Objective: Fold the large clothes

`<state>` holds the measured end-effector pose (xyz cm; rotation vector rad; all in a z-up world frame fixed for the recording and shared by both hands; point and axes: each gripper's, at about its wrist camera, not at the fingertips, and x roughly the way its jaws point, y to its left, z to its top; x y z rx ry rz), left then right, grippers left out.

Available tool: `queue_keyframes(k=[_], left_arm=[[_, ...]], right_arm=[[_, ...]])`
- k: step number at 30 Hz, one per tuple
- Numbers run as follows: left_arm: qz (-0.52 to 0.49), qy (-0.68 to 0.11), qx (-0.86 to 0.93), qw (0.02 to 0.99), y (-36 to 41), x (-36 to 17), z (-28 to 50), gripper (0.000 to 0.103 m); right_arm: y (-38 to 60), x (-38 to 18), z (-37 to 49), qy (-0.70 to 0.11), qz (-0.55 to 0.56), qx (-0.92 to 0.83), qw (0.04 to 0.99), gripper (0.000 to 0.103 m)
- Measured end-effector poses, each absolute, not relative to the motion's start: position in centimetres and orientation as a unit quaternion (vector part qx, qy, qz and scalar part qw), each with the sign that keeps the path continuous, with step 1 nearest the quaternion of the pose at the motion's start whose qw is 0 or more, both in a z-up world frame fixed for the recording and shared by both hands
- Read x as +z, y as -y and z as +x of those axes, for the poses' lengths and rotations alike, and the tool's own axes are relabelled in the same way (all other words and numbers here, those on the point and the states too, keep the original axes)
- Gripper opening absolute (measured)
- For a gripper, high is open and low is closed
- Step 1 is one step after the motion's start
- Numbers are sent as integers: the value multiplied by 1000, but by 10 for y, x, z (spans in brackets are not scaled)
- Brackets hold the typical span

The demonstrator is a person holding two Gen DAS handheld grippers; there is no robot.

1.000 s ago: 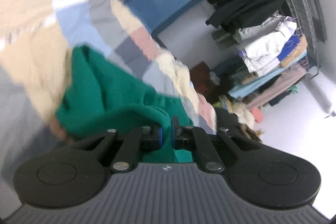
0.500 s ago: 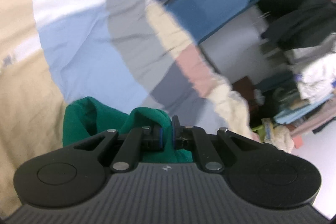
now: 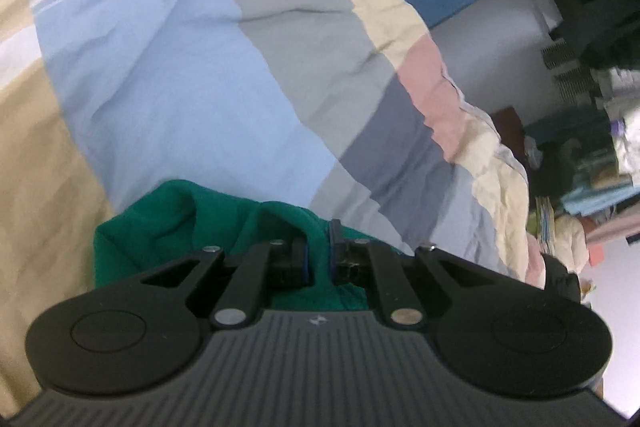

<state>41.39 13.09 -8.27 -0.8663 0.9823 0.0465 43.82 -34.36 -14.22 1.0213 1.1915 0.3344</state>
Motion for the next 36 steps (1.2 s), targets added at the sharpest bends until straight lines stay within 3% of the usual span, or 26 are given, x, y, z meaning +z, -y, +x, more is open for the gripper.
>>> queue_keyframes(k=[1, 2, 3, 4, 5, 7, 9, 23, 30, 32, 33, 36], left_arm=[[-404, -456, 12, 793, -130, -77, 409, 31], [-407, -451, 1, 794, -129, -69, 401, 64], [-407, -440, -4, 800, -129, -60, 391, 74], [-401, -423, -7, 813, -128, -49, 381, 76], [-393, -413, -11, 822, -127, -40, 373, 77], [-387, -394, -25, 833, -127, -23, 353, 77], [-388, -373, -26, 842, -127, -9, 329, 77], [-446, -335, 13, 830, -102, 0, 179, 77], [-487, -338, 36, 805, -97, -12, 134, 77], [-500, -347, 32, 792, -96, -25, 132, 77], [-506, -353, 31, 786, -95, -32, 131, 77], [-524, -369, 37, 767, -91, -54, 133, 78]], right_arm=[[344, -139, 435, -530, 456, 153, 699, 17], [343, -135, 433, -526, 453, 155, 703, 17], [343, -129, 429, -521, 449, 160, 708, 22], [341, -123, 427, -517, 445, 164, 712, 31], [340, -116, 421, -511, 441, 172, 717, 37], [339, -101, 411, -497, 435, 185, 728, 64], [336, -85, 398, -482, 427, 193, 740, 72], [345, 0, 242, -421, 401, 179, 794, 72], [356, -15, 186, -442, 415, 122, 786, 72], [357, -25, 179, -445, 425, 111, 780, 75], [358, -30, 176, -444, 430, 104, 779, 82], [362, -51, 173, -451, 459, 80, 762, 82]])
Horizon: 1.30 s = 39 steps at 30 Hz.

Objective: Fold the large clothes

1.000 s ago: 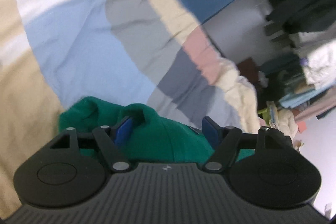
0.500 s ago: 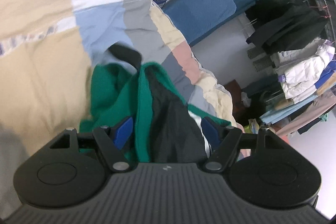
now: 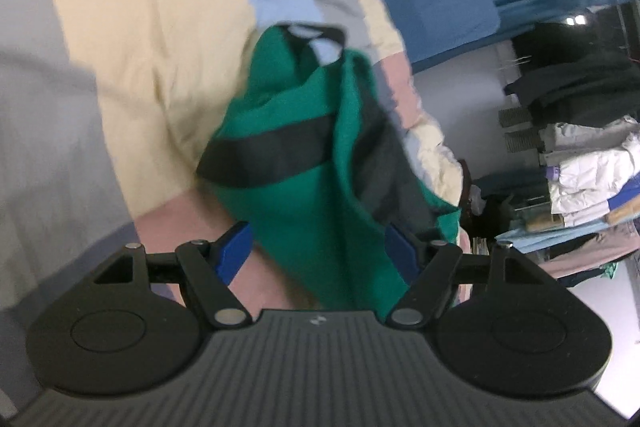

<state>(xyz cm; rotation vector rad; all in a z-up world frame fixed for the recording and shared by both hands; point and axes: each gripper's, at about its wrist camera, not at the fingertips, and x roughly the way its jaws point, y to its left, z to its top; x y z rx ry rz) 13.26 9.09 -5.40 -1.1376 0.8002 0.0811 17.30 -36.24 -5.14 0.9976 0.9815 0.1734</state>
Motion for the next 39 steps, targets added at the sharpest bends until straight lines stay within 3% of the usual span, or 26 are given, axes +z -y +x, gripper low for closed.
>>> queue_keyframes(k=[17, 26, 28, 30, 33, 35, 39], left_arm=[[-595, -353, 49, 720, -100, -114, 181, 84], [-601, -339, 38, 723, -97, -132, 209, 88], [-596, -334, 32, 729, -98, -133, 212, 88], [-587, -335, 27, 737, -99, -132, 212, 81], [-578, -335, 23, 743, -102, -126, 210, 56], [-575, -333, 13, 748, -104, -120, 209, 41], [-560, -333, 7, 759, -102, -113, 199, 35]], right_arm=[[366, -143, 212, -424, 530, 70, 731, 81], [360, -150, 238, -397, 516, 91, 754, 66], [357, -148, 241, -399, 497, 91, 765, 56], [356, -144, 241, -389, 484, 94, 778, 41], [353, -130, 240, -378, 456, 101, 799, 26], [349, -117, 236, -369, 428, 107, 818, 21], [345, -102, 219, -360, 406, 114, 832, 18]])
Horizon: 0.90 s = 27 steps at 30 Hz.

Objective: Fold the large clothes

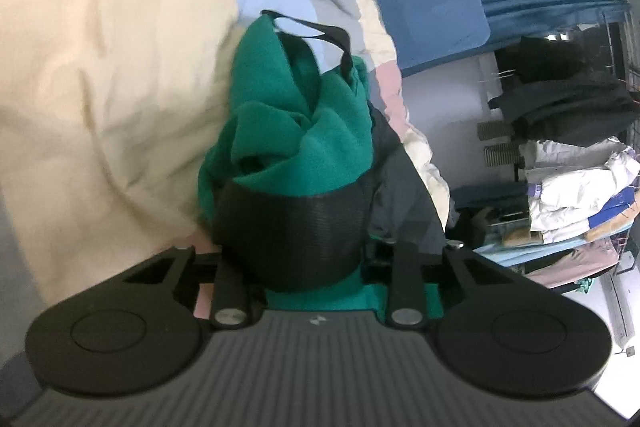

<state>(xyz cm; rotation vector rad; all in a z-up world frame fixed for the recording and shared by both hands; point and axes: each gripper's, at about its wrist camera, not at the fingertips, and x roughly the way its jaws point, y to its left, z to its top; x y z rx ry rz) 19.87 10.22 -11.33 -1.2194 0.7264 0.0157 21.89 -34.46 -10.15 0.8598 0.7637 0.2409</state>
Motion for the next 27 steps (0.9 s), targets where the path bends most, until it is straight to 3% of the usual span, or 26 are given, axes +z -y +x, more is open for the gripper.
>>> queue_keyframes(k=[16, 22, 23, 26, 27], left_arm=[[-483, -392, 4, 783, -84, -50, 80, 35], [-449, -426, 11, 786, -78, -53, 77, 49], [-452, -429, 11, 782, -78, -52, 77, 58], [-470, -434, 2, 769, -84, -52, 74, 70], [-473, -435, 0, 766, -85, -51, 71, 71]], right_arm=[[360, -42, 91, -387, 374, 92, 838, 18], [366, -56, 80, -421, 389, 68, 816, 22], [367, -56, 80, -423, 392, 67, 814, 23], [368, -52, 79, -430, 391, 57, 812, 31], [370, -52, 77, -432, 391, 49, 812, 40]])
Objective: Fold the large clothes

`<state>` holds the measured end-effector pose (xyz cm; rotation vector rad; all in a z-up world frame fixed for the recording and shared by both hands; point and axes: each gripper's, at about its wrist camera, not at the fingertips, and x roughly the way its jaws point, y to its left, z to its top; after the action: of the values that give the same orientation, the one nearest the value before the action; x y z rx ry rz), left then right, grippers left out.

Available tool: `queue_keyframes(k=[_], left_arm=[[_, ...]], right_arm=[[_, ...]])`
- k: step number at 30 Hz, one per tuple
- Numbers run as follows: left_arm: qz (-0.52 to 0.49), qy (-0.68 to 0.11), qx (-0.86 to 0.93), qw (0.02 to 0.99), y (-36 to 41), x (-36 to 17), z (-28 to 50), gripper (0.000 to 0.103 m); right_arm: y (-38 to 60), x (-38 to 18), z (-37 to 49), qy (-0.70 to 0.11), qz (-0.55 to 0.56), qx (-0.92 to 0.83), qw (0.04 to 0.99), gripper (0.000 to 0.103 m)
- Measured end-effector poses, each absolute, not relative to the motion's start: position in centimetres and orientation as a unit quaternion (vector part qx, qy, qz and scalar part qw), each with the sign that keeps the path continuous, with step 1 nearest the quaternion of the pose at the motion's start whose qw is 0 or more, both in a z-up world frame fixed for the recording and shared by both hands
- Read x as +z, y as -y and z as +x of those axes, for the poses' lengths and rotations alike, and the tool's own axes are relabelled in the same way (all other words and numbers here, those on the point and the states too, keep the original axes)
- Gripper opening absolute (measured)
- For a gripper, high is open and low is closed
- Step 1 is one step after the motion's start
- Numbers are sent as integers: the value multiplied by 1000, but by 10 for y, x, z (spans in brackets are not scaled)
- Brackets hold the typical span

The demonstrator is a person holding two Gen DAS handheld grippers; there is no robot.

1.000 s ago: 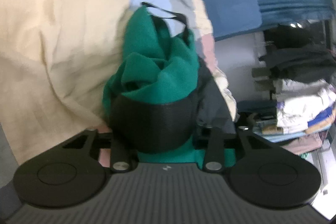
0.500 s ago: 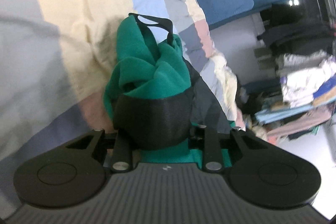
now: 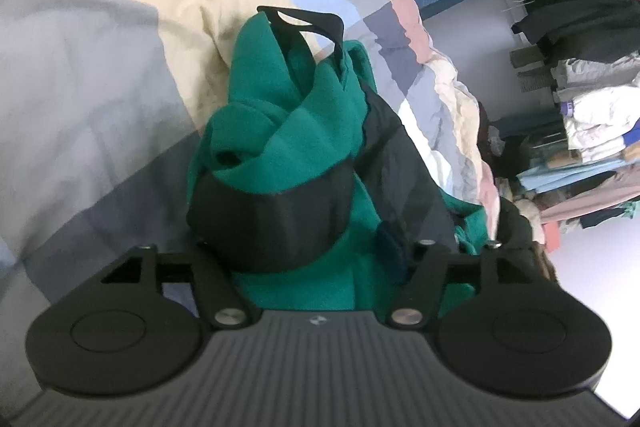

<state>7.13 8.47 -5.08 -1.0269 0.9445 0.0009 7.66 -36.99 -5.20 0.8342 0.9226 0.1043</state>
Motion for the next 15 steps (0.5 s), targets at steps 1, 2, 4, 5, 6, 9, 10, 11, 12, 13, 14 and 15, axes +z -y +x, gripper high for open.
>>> queue_keyframes(k=[1, 2, 4, 5, 6, 9, 10, 11, 12, 13, 14, 15], left_arm=[[-475, -435, -1, 765, -85, -48, 69, 73], [-477, -433, -3, 765, -86, -45, 65, 75], [-477, -425, -1, 769, -87, -37, 54, 79], [-475, -422, 4, 772, -87, -34, 49, 80], [-472, -418, 5, 776, -88, -30, 44, 80], [-457, -409, 14, 790, -90, -17, 31, 80], [-451, -407, 15, 794, -90, -13, 28, 80], [-447, -404, 16, 798, -91, -9, 25, 80], [-443, -394, 14, 805, -93, -3, 22, 80], [-439, -382, 17, 813, -97, 4, 19, 80], [-437, -370, 23, 819, -101, 11, 16, 80], [-432, -353, 29, 829, -104, 19, 14, 80]], right_arm=[[372, -52, 75, -432, 391, 39, 812, 51], [376, -51, 71, -427, 395, 26, 813, 56], [386, -49, 65, -418, 411, -1, 810, 66], [391, -48, 63, -414, 418, -10, 809, 66], [394, -47, 61, -408, 425, -15, 807, 66], [399, -42, 59, -399, 424, -29, 812, 66], [399, -39, 59, -397, 415, -38, 818, 66], [399, -35, 58, -395, 397, -53, 827, 66], [399, -30, 58, -388, 383, -67, 835, 66], [401, -25, 56, -377, 370, -79, 845, 66], [405, -22, 56, -369, 363, -87, 851, 66], [408, -18, 55, -359, 356, -93, 858, 66]])
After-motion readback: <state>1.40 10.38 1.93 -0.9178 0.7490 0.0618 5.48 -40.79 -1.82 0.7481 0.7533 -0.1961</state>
